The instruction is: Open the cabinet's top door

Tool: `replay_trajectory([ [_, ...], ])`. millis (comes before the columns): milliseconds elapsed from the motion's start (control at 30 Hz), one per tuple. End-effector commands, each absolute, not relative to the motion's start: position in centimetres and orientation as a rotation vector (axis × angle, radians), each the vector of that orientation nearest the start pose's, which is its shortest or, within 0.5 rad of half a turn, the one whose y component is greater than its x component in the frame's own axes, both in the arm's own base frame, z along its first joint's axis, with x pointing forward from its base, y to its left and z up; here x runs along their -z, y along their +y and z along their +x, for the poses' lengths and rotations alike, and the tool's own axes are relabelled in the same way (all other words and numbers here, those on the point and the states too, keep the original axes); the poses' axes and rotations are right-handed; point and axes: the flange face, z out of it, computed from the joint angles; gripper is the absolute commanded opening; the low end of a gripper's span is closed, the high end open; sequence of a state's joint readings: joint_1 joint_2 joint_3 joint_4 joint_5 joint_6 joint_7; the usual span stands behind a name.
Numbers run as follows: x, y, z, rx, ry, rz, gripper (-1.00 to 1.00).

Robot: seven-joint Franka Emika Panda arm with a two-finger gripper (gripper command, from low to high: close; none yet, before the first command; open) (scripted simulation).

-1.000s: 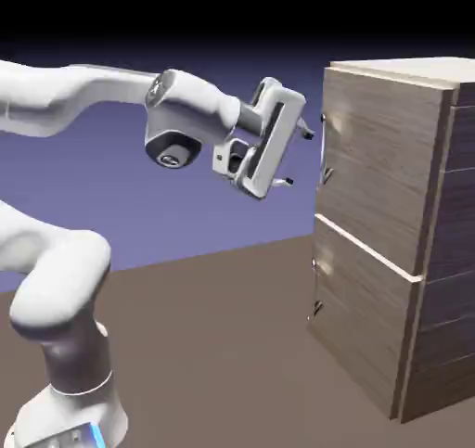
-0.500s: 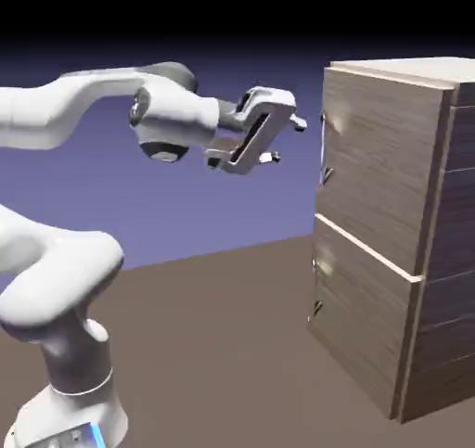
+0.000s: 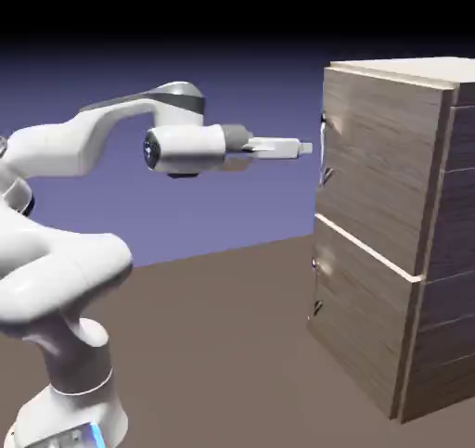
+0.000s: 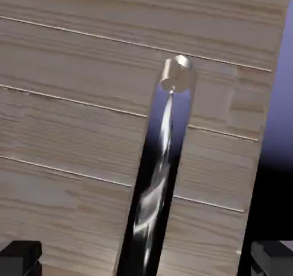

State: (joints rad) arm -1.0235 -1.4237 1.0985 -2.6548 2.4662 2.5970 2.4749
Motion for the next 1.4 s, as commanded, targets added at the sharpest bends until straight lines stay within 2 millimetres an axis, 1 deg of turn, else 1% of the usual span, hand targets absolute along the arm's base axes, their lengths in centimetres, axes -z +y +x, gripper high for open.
replay_trajectory([
  [0, -49.6, 5.7, 36.4, -0.534, 1.481, 0.630, 0.00],
  [33, -49.1, 5.6, 36.8, -0.566, 1.458, 0.657, 0.00],
  [67, -49.1, 5.6, 36.8, -0.566, 1.458, 0.657, 0.00],
  [200, -49.2, 5.4, 41.0, -0.566, 1.458, 0.657, 0.00],
  [233, -49.1, 5.3, 41.8, -0.566, 1.458, 0.657, 0.00],
  [267, -49.1, 5.3, 41.8, -0.566, 1.458, 0.657, -1.00],
  [300, -49.1, 5.3, 41.8, -0.566, 1.458, 0.657, -1.00],
  [500, -49.1, 2.7, 37.3, -0.701, 1.525, 0.532, -1.00],
  [667, -49.1, 0.1, 34.3, -0.805, 1.571, 0.433, -1.00],
  [933, -49.1, -4.1, 30.6, -0.950, 1.629, 0.285, -1.00],
  [1100, -49.2, -6.6, 28.9, -1.029, 1.648, 0.200, -1.00],
  [1367, -49.3, -6.2, 29.0, -1.019, 1.633, 0.210, -1.00],
])
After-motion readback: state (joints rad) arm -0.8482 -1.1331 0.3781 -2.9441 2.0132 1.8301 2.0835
